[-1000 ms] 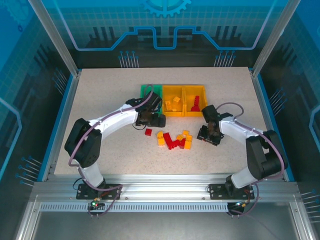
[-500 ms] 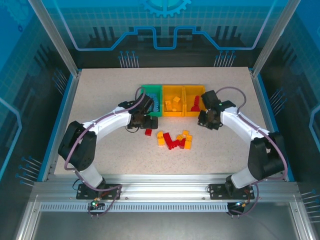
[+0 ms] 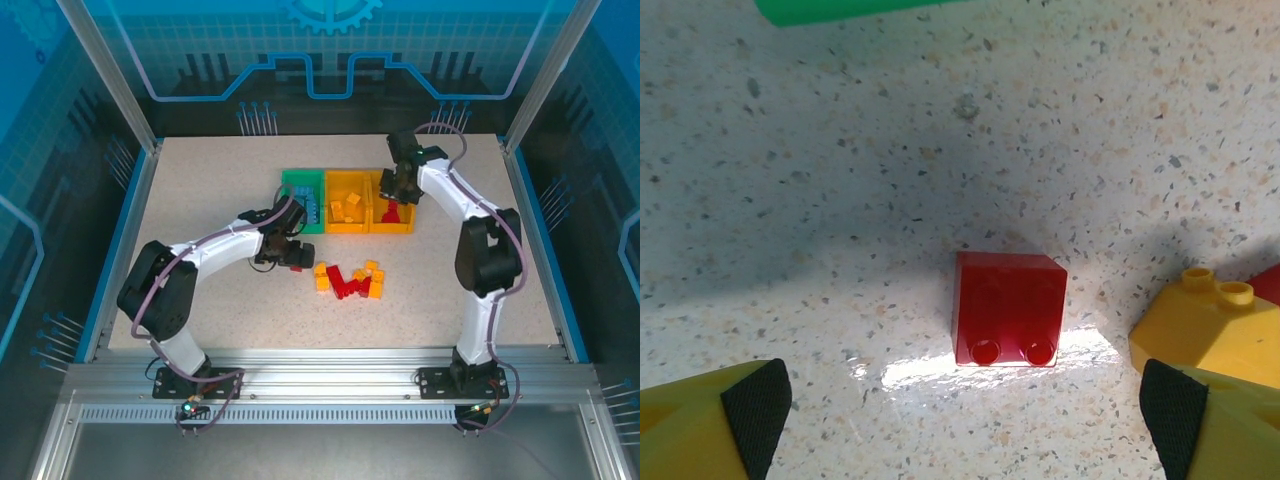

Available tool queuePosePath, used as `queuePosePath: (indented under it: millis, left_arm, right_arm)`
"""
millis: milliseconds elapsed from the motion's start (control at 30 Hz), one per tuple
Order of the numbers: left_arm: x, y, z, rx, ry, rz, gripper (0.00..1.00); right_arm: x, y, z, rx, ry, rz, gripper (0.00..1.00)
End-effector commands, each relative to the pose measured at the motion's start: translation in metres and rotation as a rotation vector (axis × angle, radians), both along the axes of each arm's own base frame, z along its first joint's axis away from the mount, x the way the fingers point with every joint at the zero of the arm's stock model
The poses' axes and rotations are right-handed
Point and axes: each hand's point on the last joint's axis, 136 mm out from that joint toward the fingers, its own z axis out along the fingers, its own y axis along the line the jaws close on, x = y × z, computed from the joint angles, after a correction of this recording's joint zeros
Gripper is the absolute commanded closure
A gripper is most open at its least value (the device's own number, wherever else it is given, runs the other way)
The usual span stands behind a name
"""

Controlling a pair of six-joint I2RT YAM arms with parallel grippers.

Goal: Sort the legos into containers by color

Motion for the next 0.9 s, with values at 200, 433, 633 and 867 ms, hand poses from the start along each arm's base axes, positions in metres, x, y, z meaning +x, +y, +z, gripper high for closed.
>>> queuePosePath:
  millis: [200,433,633,867]
  left_arm:
    - [0.006,-0.014,-0.028,-0.004,0.060,-0.074,0.17]
    - [0.011,-0.018,-0.037,-0.010,0.074,-0.064,0.34]
    - [0.014,-0.021,-0.038,-0.022,0.076,-0.063,0.61]
    - [0.025,-0.031,-0.002,-0.071,0.035,-0.037,0.71]
  right_arm:
    - [-0.002,0.000,0.013,0.030,0.034,0.037,0.26]
    - [-0.026,-0.004,0.043,0.060,-0.049,0.037,0.17]
    - [-0.049,-0.033,0.042,0.055,-0.046,-0.020,0.16]
    - [-0.075,-0.059,0.044,0.051,-0.053,-0.055,0.16]
